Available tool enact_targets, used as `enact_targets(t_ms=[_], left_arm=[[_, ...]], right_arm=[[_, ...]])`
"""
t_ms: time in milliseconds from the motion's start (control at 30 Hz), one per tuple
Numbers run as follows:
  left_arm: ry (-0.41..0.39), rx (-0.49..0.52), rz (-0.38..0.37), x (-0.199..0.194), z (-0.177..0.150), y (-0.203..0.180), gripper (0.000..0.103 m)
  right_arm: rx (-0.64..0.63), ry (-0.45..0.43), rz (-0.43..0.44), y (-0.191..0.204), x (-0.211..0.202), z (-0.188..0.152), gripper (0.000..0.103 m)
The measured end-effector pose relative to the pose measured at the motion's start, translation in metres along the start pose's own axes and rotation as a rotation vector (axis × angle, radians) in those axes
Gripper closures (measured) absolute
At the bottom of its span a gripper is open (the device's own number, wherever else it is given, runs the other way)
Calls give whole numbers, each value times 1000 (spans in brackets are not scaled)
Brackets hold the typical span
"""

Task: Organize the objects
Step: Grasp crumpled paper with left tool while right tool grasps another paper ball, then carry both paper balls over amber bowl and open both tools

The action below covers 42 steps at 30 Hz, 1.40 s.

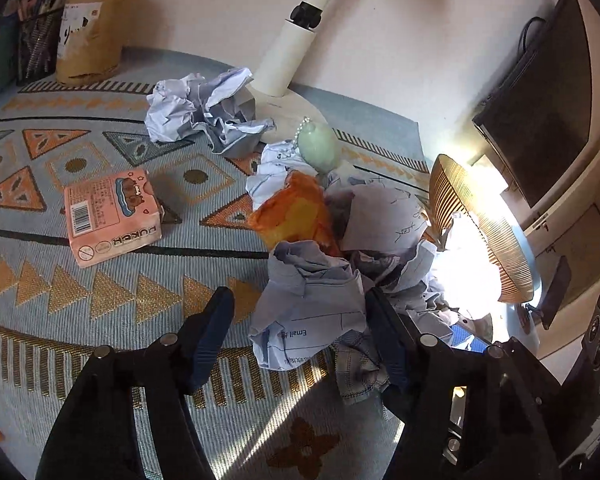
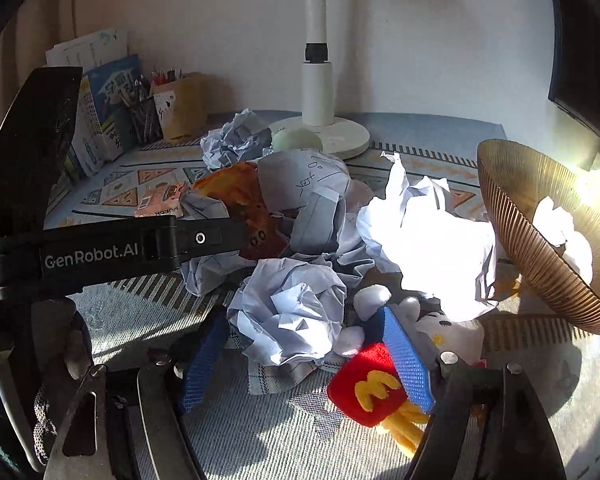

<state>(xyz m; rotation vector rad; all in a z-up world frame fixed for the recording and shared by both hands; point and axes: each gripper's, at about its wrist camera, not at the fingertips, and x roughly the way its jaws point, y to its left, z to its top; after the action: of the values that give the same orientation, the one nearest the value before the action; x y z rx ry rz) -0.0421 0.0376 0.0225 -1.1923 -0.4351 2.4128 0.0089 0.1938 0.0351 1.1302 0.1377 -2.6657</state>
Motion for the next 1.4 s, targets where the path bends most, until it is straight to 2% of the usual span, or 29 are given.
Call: enact_targets(t_ms=[67, 200, 300, 400, 500, 600, 667, 733, 800, 900, 1067, 1100, 1133, 1200, 1300, 1400], left_arm=[[1, 17, 11, 3, -1, -5, 48], [-13, 65, 19, 2, -3, -15, 54], [-81, 87, 49, -12, -6, -19, 55], [-148, 81, 54, -40, -15, -18, 55], [-190, 67, 77, -66, -26, -15, 55], [-199, 71, 94, -76, -37, -10, 55], [-196, 49, 98, -71, -40, -2, 55], [-183, 10, 103, -66, -41, 7, 55], [-215, 12, 83, -71, -43, 9, 54], [-204, 10, 67, -69, -45, 10, 54], [-201, 16, 56, -69, -47, 9, 54], [-202, 18, 58, -69, -47, 9, 54], [-201, 21, 60, -69, -48, 8, 54], [-204, 28, 63, -69, -49, 7, 54], [-203, 27, 58, -70, -49, 6, 53], [-201, 25, 46, -70, -49, 7, 53]], right_arm=[[-11, -11, 2, 3, -2, -1, 51], [17, -78, 50, -5, -17, -5, 54], [49, -138, 121, -14, -33, -7, 54], [63, -133, 170, -16, -42, -10, 54], [-10, -128, 237, 0, -59, -19, 53], [-122, -66, 198, 23, -50, -29, 52], [-135, -30, 205, 28, -41, -34, 52], [-152, -28, 194, 30, -39, -36, 52], [-150, -25, 200, 28, -37, -36, 52], [-137, -27, 209, 25, -36, -35, 52], [-135, -30, 186, 27, -34, -33, 45], [-145, -38, 170, 29, -35, -34, 46], [-153, -47, 158, 31, -37, -35, 53], [-152, -67, 139, 31, -42, -36, 56], [-75, -121, 223, 12, -64, -26, 56], [34, -200, 417, -23, -97, -7, 56]])
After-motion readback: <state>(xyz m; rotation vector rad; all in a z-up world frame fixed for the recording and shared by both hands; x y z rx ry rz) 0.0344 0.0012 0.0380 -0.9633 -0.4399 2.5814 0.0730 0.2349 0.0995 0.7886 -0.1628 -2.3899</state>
